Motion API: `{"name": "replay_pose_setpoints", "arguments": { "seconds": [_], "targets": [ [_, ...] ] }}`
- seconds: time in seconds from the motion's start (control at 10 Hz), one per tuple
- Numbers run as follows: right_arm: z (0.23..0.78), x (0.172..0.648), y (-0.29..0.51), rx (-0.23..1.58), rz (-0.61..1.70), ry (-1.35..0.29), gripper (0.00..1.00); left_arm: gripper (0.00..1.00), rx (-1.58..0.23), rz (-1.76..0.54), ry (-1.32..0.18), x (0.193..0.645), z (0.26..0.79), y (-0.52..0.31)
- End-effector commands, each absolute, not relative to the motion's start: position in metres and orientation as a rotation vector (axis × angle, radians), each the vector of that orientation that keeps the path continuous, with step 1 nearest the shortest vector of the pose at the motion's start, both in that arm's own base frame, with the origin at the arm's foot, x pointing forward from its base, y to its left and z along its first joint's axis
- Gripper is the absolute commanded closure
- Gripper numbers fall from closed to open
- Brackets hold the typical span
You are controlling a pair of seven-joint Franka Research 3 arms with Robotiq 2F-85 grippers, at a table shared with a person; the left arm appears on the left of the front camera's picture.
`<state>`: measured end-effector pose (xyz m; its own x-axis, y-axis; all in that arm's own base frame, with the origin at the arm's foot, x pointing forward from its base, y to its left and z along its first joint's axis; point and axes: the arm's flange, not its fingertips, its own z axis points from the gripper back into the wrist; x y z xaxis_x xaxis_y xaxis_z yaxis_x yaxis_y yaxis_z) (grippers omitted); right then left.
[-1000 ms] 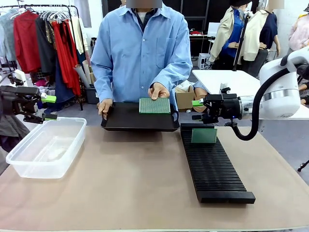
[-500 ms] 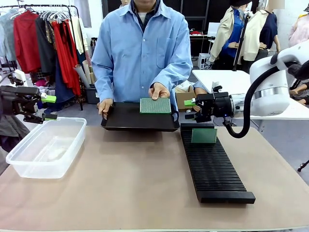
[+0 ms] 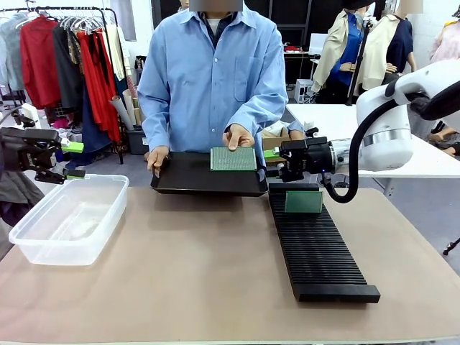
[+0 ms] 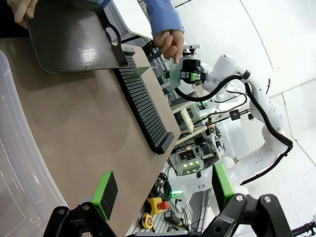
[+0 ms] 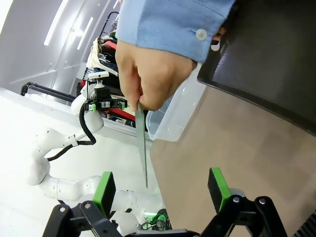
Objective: Sort PCBs into racks and boxes based on the side picked up.
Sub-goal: Pick up the Blank PCB handed by the Human.
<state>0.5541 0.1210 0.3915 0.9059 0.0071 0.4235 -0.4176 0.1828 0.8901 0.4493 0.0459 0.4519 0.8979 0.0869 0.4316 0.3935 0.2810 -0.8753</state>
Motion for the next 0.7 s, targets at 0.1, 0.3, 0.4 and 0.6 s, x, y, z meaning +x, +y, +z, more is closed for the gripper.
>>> {"name": "replay_pose_setpoints", "arguments": {
  "seconds": [0.1, 0.3, 0.4, 0.6],
  "targets": [
    [0.397, 0.568, 0.141, 1.397, 0.324, -0.408, 0.00, 0.00, -1.281, -0.213, -0.441, 0.449, 0.453, 0.046],
    [0.398, 0.571, 0.151, 1.416, 0.335, -0.407, 0.00, 0.00, -1.281, -0.213, -0.441, 0.449, 0.453, 0.046],
    [0.399, 0.573, 0.158, 1.427, 0.345, -0.404, 0.00, 0.00, -1.281, -0.213, -0.441, 0.449, 0.453, 0.046],
    [0.398, 0.579, 0.168, 1.442, 0.365, -0.399, 0.00, 0.00, -1.281, -0.213, -0.441, 0.449, 0.453, 0.046]
  ]
}}
